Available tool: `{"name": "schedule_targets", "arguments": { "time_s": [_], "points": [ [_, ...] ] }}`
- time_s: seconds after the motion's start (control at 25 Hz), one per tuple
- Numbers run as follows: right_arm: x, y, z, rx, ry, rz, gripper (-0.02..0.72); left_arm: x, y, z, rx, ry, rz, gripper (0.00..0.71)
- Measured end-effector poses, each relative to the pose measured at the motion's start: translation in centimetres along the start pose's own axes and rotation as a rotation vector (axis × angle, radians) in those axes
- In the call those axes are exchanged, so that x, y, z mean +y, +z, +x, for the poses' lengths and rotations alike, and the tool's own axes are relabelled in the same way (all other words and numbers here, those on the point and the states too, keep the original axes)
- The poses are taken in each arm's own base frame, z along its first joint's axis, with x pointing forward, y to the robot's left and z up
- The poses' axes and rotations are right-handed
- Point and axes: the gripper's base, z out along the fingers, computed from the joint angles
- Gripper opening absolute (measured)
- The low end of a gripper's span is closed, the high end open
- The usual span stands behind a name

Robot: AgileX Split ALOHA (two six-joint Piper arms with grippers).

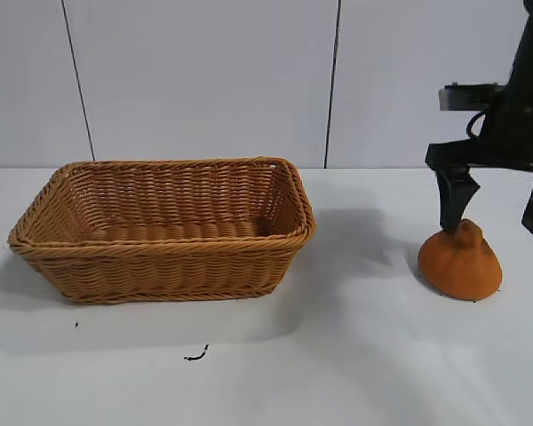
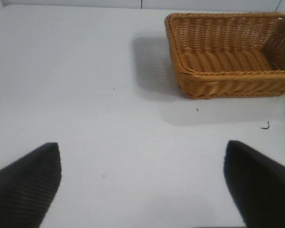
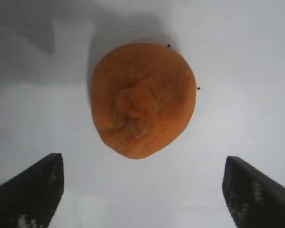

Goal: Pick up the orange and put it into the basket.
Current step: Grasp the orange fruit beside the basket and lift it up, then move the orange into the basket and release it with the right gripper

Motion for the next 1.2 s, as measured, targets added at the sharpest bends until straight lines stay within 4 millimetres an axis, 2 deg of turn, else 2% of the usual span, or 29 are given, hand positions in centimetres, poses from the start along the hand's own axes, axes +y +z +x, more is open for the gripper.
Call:
{"name": "schedule_targets", "arguments": {
  "time_s": [0.12, 0.2, 0.24, 0.36, 0.4, 0.64, 1.0, 1.12, 1.2],
  "points": [
    [0.0, 1.0, 0.0, 0.013, 0.005, -0.004, 0.613, 0.0, 0.0, 0.0, 0.0, 0.0, 0.0, 0.666],
    [0.0, 1.0, 0.0, 0.009, 0.005, -0.005, 0.535, 0.0, 0.0, 0.0, 0.0, 0.0, 0.0, 0.666],
    [0.0, 1.0, 0.0, 0.009, 0.005, -0.005, 0.469, 0.0, 0.0, 0.0, 0.0, 0.0, 0.0, 0.666],
    [0.1, 0.9, 0.0, 0.026, 0.007, -0.008, 0.139, 0.0, 0.0, 0.0, -0.001, 0.0, 0.0, 0.666],
    [0.1, 0.6, 0.0, 0.025, 0.009, -0.01, 0.076, 0.0, 0.0, 0.0, -0.001, 0.0, 0.0, 0.666],
    [0.1, -0.7, -0.3, 0.041, 0.003, -0.012, 0.064, 0.0, 0.0, 0.0, -0.001, 0.0, 0.0, 0.666],
    [0.3, -12.0, -3.5, -0.188, -0.01, -0.01, 0.064, 0.0, 0.0, 0.0, -0.001, 0.0, 0.0, 0.666],
    [0.4, -14.2, -4.0, -0.22, -0.014, -0.01, 0.064, 0.0, 0.0, 0.0, -0.001, 0.0, 0.0, 0.666],
    [0.9, -14.9, -4.2, -0.233, -0.027, -0.009, 0.064, 0.0, 0.0, 0.0, -0.001, 0.0, 0.0, 0.666]
  ]
}}
